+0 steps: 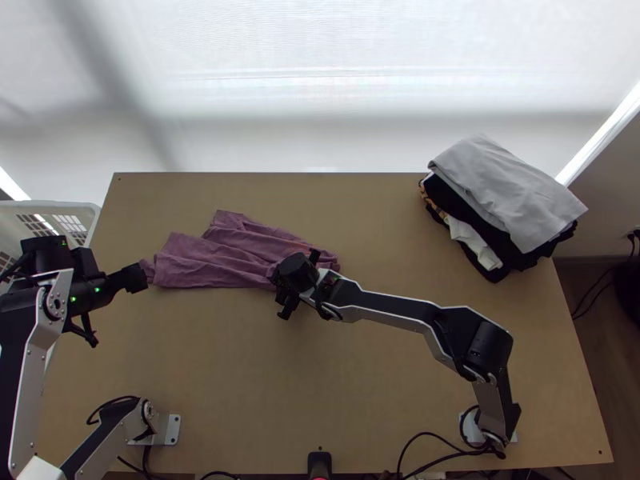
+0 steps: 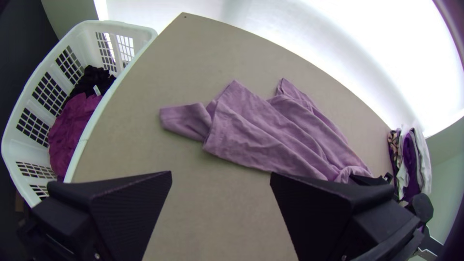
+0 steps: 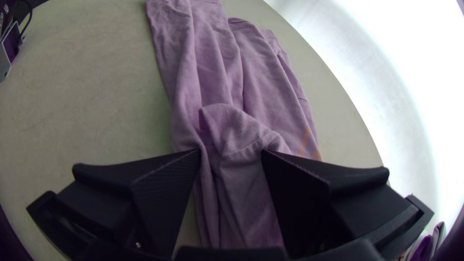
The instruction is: Fold the t-shirt
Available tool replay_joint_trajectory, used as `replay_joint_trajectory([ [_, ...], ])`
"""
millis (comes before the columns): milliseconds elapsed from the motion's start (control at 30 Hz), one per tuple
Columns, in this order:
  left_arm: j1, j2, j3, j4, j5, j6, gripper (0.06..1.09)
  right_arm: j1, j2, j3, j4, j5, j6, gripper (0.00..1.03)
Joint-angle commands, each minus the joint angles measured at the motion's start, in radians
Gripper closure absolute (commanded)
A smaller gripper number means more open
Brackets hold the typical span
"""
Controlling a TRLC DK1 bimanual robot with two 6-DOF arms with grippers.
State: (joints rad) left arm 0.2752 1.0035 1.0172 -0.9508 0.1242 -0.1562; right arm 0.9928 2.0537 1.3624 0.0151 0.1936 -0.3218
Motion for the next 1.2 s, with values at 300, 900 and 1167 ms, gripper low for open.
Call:
replay_joint_trajectory([
  [300, 0.005, 0.018, -0.008, 0.007, 0.015, 0.018, 0.1, -0.016, -0.053, 0.0, -0.006, 0.0, 0.003, 0.42],
  [900, 0.005, 0.027, -0.012, 0.017, 0.018, 0.018, 0.1, -0.025, -0.064, -0.008, -0.007, 0.0, 0.01, 0.42],
  [1167, 0.005, 0.037, -0.011, 0.024, 0.018, 0.017, 0.1, -0.014, -0.056, -0.008, -0.012, 0.0, 0.013, 0.42],
])
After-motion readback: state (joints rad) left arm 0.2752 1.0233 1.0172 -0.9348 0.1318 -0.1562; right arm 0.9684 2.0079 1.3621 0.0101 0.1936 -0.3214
